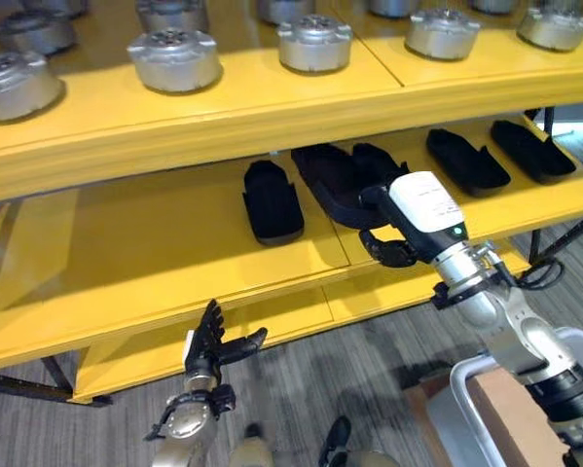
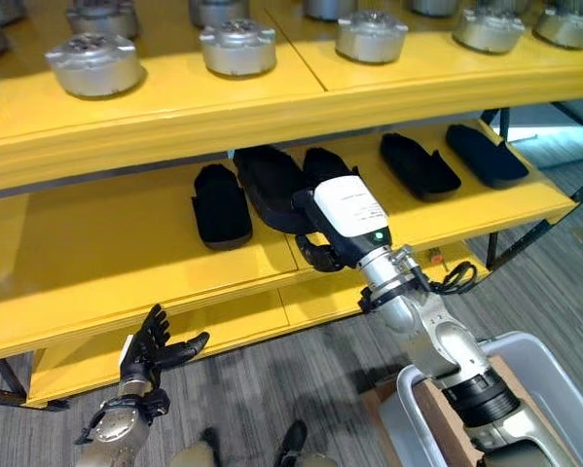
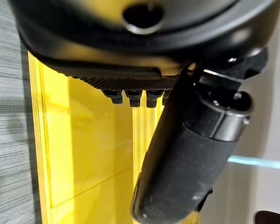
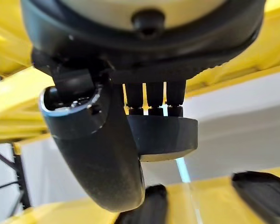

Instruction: Move parts from the plastic box to the shelf.

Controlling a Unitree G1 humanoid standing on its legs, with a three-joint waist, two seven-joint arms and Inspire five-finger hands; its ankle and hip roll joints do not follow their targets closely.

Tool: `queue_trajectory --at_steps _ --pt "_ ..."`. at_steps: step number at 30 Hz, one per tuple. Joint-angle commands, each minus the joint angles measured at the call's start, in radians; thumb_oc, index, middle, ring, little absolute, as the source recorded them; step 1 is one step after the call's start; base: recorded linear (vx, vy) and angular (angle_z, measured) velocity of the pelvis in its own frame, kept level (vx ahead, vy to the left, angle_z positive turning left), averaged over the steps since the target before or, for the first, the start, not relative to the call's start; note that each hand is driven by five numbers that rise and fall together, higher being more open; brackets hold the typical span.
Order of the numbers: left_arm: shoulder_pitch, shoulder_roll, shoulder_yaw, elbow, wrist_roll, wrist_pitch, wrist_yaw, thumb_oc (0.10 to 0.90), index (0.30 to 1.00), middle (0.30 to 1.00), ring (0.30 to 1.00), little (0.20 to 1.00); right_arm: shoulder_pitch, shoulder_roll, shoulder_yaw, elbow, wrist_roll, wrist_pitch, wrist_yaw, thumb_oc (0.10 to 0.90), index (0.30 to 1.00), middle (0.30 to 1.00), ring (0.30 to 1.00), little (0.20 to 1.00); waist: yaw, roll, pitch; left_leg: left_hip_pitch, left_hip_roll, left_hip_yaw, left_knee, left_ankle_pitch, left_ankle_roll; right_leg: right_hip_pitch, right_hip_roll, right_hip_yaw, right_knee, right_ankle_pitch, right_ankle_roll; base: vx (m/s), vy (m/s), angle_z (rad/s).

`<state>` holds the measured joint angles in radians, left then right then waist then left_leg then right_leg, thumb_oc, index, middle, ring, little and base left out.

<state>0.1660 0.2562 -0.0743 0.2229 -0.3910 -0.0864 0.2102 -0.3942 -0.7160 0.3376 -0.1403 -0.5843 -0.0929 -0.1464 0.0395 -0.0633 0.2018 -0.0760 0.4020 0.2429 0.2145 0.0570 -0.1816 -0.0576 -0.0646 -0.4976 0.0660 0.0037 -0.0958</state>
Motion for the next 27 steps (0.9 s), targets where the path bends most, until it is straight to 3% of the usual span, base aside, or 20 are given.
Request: queue_trajectory --at_steps 1,2,3,4,5,10,12,14,22,27 --pt "0.002 0.061 0.012 -0.132 -0.012 -0.077 0.005 0.900 1.000 1.000 1.000 1.000 -0.128 0.022 -0.087 -0.076 0.060 -0.021 -0.133 0.400 0.300 0.300 0.300 0.300 -0.012 0.000 -0.075 0.078 0.033 -0.029 -0.120 0.197 0.008 0.019 -0.124 0.038 0.048 -0.007 0.220 0.06 0.372 0.28" --pt "-0.002 0.056 0.014 -0.133 -0.015 -0.078 0.014 0.900 1.000 1.000 1.000 1.000 -0.140 0.024 -0.083 -0.065 0.057 -0.015 -0.130 0.400 0.300 0.300 0.300 0.300 -0.004 0.018 -0.079 0.100 -0.013 -0.106 -0.158 0.140 0.016 -0.002 -0.152 0.051 0.082 0.005 0.239 0.06 0.347 0.15" --pt "-0.008 0.052 0.018 -0.127 -0.020 -0.079 0.013 0.900 1.000 1.000 1.000 1.000 -0.136 0.017 -0.090 -0.063 0.051 -0.015 -0.129 0.400 0.300 0.300 0.300 0.300 -0.012 0.026 -0.085 0.106 -0.027 -0.079 -0.179 0.093 0.019 0.002 -0.177 0.047 0.099 0.007 0.246 0.02 0.277 0.03" --pt "-0.009 0.051 0.017 -0.127 -0.020 -0.079 0.012 0.900 1.000 1.000 1.000 1.000 -0.136 0.016 -0.090 -0.064 0.051 -0.014 -0.129 0.400 0.300 0.300 0.300 0.300 -0.012 0.023 -0.086 0.103 -0.032 -0.079 -0.180 0.096 0.023 -0.001 -0.182 0.047 0.098 0.011 0.247 0.03 0.290 0.04" --pt "-0.018 0.055 0.020 -0.121 -0.018 -0.081 0.012 0.900 1.000 1.000 1.000 1.000 -0.126 0.015 -0.109 -0.068 0.032 -0.006 -0.126 0.400 0.300 0.300 0.300 0.300 -0.017 0.028 -0.088 0.106 -0.059 -0.043 -0.190 0.040 0.025 0.003 -0.223 0.032 0.126 0.021 0.256 0.02 0.274 0.24" --pt "-0.024 0.090 0.034 -0.116 0.006 -0.081 0.018 0.900 1.000 1.000 1.000 1.000 -0.079 0.046 -0.138 -0.085 0.007 0.004 -0.119 0.400 0.300 0.300 0.300 0.300 0.005 0.002 -0.080 0.095 -0.131 -0.056 -0.159 -0.023 0.058 0.035 -0.292 0.012 0.141 0.038 0.292 0.06 0.227 0.52" --pt "-0.025 0.091 0.034 -0.117 0.006 -0.081 0.018 0.900 1.000 1.000 1.000 1.000 -0.079 0.046 -0.140 -0.086 0.007 0.004 -0.119 0.400 0.300 0.300 0.300 0.300 0.004 -0.002 -0.080 0.092 -0.136 -0.057 -0.159 -0.019 0.061 0.035 -0.296 0.011 0.136 0.044 0.291 0.01 0.099 0.32" --pt "-0.015 0.095 0.045 -0.116 0.021 -0.079 0.023 0.900 1.000 1.000 1.000 1.000 -0.068 0.066 -0.138 -0.089 -0.001 0.006 -0.110 0.400 0.300 0.300 0.300 0.300 0.023 -0.021 -0.073 0.090 -0.171 -0.055 -0.152 -0.040 0.079 0.044 -0.317 0.010 0.134 0.057 0.306 0.05 0.183 0.25" --pt "0.014 0.099 0.040 -0.152 0.028 -0.067 0.012 0.900 1.000 1.000 1.000 1.000 -0.074 0.107 -0.109 -0.075 0.004 0.013 -0.086 0.400 0.300 0.300 0.300 0.300 0.073 -0.065 -0.061 0.062 -0.229 -0.079 -0.131 -0.073 0.108 0.064 -0.350 -0.007 0.118 0.098 0.331 0.03 0.104 0.13" --pt "0.043 0.122 0.065 -0.149 0.043 -0.060 0.020 0.900 1.000 1.000 1.000 1.000 -0.137 0.153 -0.030 -0.030 0.031 0.020 -0.054 0.400 0.300 0.300 0.300 0.300 0.134 -0.093 -0.015 0.007 -0.255 -0.106 -0.083 -0.098 0.122 0.070 -0.361 -0.034 0.104 0.129 0.337 -0.02 0.047 0.17"
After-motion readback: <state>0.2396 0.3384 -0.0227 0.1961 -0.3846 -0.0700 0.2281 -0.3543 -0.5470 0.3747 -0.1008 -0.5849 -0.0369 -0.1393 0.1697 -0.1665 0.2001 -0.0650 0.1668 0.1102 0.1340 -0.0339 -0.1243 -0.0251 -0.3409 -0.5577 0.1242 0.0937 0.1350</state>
